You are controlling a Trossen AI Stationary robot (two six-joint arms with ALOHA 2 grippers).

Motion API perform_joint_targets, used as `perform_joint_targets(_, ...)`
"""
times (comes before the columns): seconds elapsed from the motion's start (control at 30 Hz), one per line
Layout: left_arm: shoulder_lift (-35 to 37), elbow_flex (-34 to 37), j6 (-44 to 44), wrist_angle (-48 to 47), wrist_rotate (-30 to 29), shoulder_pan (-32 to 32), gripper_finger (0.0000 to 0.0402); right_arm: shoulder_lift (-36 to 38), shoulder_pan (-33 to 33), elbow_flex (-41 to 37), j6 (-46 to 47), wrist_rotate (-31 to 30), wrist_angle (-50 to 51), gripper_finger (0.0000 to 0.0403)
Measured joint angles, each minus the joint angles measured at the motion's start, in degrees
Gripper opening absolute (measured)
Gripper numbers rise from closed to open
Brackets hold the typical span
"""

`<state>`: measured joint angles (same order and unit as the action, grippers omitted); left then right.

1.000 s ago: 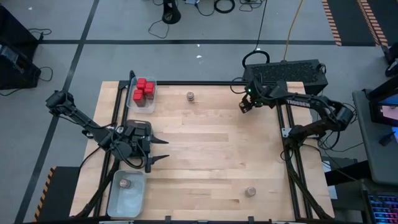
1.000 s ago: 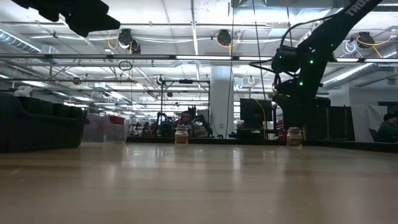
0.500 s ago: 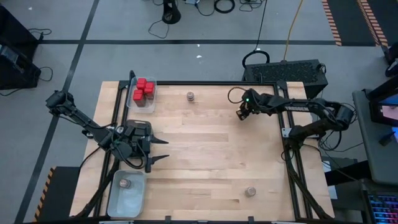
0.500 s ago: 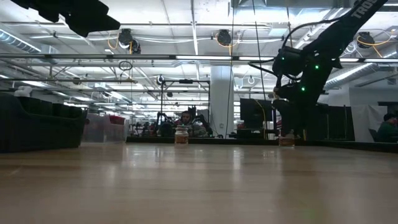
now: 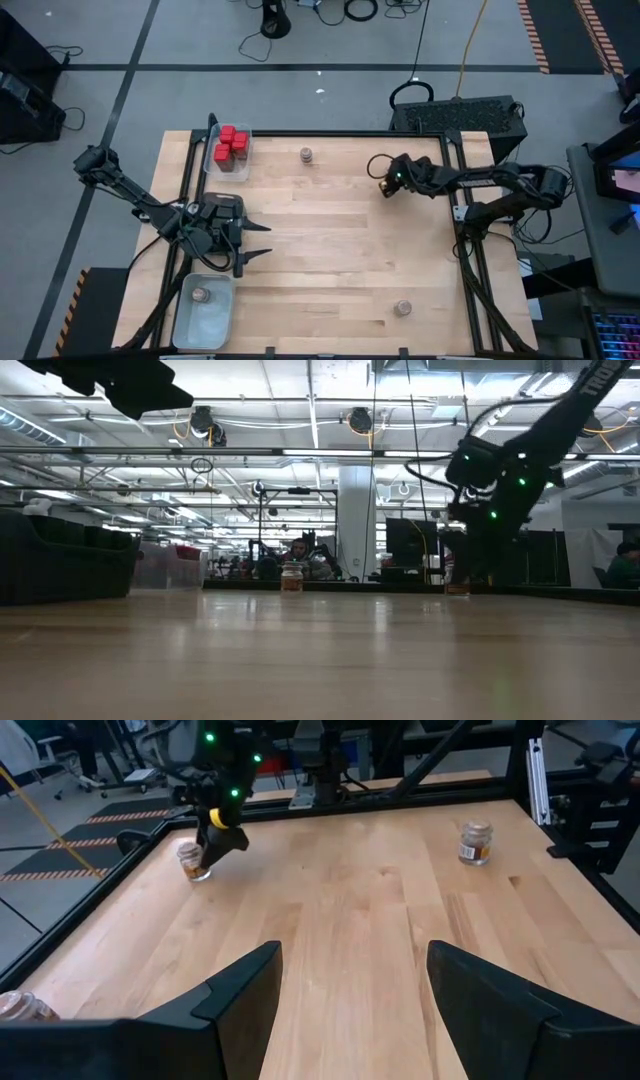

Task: Sort spices by type
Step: Put the brown seasoning bottle into the gray bin

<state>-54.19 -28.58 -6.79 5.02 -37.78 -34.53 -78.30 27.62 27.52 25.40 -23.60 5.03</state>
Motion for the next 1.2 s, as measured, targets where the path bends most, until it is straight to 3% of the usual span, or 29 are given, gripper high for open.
perform_joint_targets(0.47, 0.0, 0.0, 0.04, 0.02, 0.0, 0.0, 0.0256, -0.02, -0.75, -14.62, 3.36, -0.63, -29.82, 0.0254)
perform_joint_targets(0.77, 0.0, 0.0, 0.82, 0.18, 0.0, 0.0, 0.0256, -1.71, -0.75, -15.58, 0.96, -0.3, -33.99, 0.0254)
perform_joint_targets(1.2, 0.0, 0.0, 1.18, 0.57, 0.0, 0.0, 0.0256, -11.23, 0.55, -15.49, -1.24, -0.52, -44.99, 0.0254)
